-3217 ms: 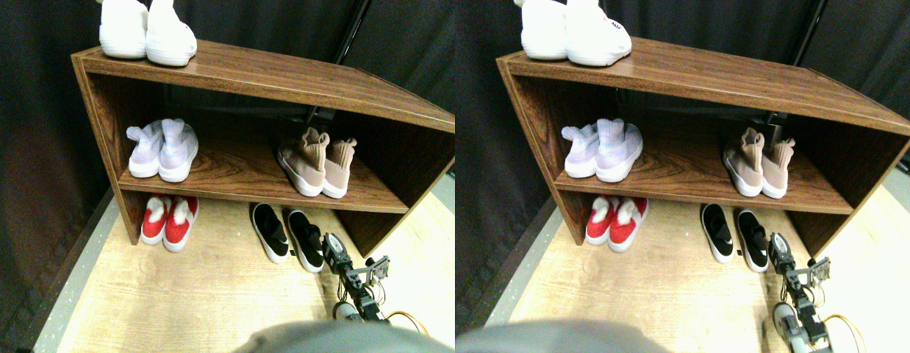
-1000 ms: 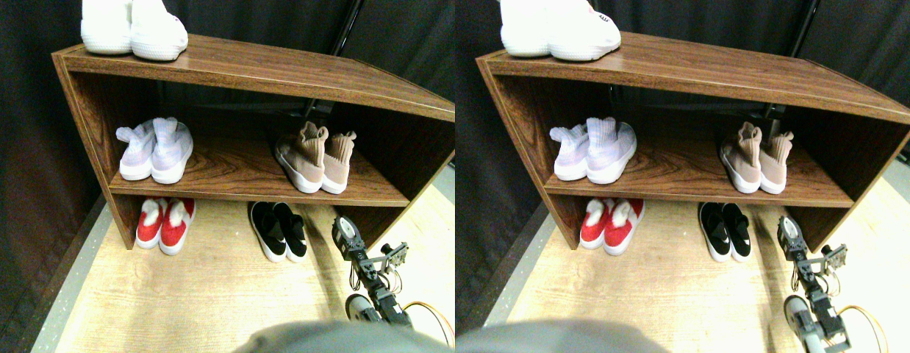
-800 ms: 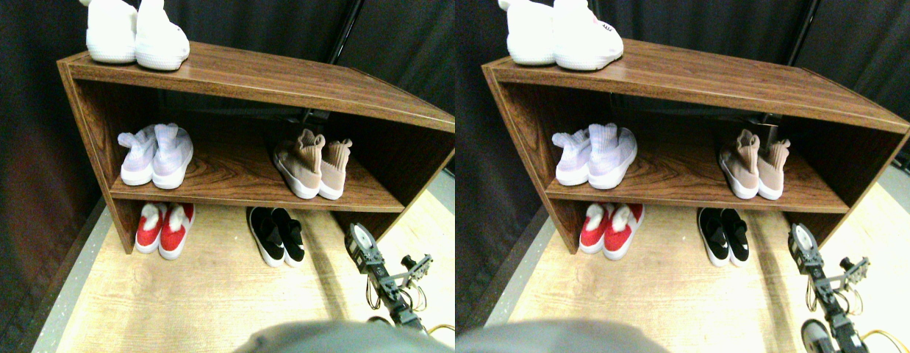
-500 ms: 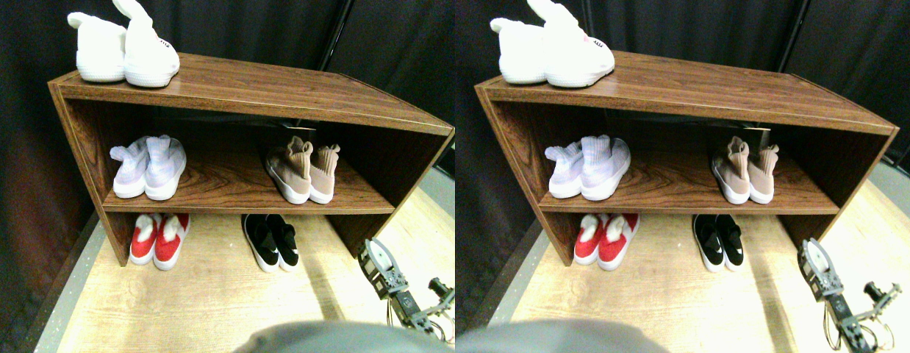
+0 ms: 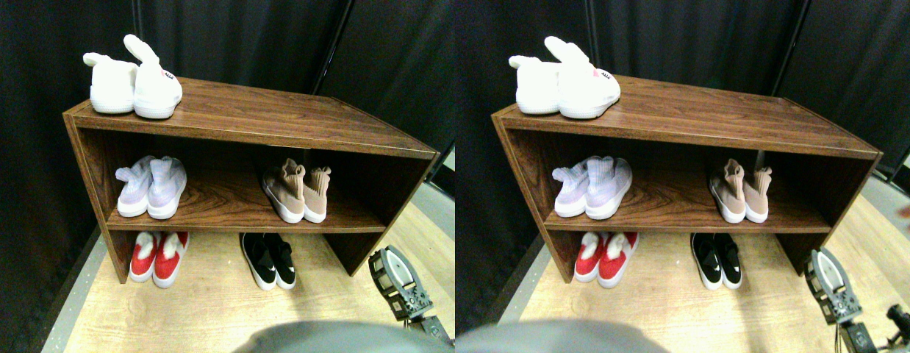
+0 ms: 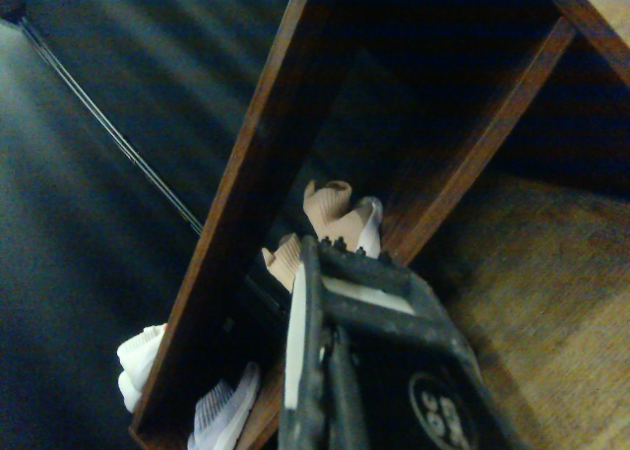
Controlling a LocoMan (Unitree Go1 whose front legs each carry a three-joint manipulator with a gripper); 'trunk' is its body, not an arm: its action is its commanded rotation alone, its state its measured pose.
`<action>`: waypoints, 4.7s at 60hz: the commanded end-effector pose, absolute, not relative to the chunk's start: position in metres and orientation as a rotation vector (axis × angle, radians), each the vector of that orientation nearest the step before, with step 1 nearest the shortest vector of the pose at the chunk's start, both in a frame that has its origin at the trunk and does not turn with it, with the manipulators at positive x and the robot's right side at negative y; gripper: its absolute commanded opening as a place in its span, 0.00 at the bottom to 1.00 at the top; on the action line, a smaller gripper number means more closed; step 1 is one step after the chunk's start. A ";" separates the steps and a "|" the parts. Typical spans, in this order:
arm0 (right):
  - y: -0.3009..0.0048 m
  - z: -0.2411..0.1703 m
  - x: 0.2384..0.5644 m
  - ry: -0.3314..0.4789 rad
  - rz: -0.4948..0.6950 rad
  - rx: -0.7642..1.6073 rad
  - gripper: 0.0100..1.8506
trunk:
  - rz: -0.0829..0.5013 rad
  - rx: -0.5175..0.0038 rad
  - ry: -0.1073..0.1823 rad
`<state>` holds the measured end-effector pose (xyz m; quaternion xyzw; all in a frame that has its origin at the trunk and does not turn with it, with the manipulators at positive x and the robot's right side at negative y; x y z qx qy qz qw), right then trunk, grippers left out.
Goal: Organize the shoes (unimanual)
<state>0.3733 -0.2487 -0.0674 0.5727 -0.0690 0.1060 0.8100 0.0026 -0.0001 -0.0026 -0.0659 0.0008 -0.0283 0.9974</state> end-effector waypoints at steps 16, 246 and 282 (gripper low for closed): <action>-0.239 -0.062 0.378 -0.177 0.258 1.207 0.03 | -0.041 -0.150 -0.008; -0.233 -0.112 0.502 0.064 -0.095 1.194 0.98 | -0.021 -0.156 0.033; -0.255 -0.076 0.413 -0.036 0.075 1.250 0.95 | -0.040 -0.141 0.033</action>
